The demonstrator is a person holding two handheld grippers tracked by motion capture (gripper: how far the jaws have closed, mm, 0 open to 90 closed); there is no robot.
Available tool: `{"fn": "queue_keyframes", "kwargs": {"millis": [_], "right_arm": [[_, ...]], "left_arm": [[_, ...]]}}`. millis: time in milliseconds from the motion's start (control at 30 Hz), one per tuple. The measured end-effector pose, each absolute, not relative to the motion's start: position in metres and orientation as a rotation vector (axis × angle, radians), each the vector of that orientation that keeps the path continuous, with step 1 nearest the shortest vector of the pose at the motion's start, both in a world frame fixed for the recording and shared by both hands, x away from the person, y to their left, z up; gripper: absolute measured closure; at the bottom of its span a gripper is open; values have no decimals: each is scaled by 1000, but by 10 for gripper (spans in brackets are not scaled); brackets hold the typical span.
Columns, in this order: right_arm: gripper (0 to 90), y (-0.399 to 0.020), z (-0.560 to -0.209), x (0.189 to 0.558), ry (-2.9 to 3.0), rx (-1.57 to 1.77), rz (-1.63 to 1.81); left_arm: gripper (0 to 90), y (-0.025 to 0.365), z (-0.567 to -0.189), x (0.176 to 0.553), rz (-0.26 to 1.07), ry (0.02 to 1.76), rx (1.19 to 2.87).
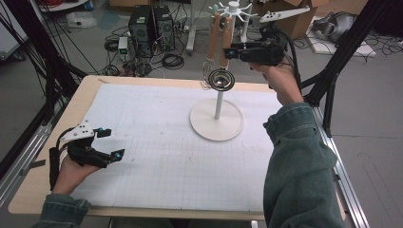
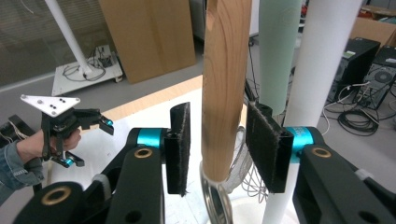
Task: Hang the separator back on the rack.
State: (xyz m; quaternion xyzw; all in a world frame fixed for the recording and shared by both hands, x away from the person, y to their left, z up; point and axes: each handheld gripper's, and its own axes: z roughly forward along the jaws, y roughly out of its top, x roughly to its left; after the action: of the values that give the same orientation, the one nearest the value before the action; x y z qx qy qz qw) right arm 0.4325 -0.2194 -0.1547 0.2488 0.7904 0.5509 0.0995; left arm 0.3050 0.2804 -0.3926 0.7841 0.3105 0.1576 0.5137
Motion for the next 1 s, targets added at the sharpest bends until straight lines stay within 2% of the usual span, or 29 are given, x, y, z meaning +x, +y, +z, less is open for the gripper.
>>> {"fn": "queue_keyframes", "kwargs": {"millis": [400,467,1000], "right_arm": [[355,-232,-171,419,2257,784,1627],[289,-233,-174,417,2229,793,1624],[202,-253,-215,399,2183,871,1652]], "left_arm": [[17,280,-394,305,368,759,1885],[17,280,-395,306,368,758,1887],[17,275,-398,307,351,756,1900]]}}
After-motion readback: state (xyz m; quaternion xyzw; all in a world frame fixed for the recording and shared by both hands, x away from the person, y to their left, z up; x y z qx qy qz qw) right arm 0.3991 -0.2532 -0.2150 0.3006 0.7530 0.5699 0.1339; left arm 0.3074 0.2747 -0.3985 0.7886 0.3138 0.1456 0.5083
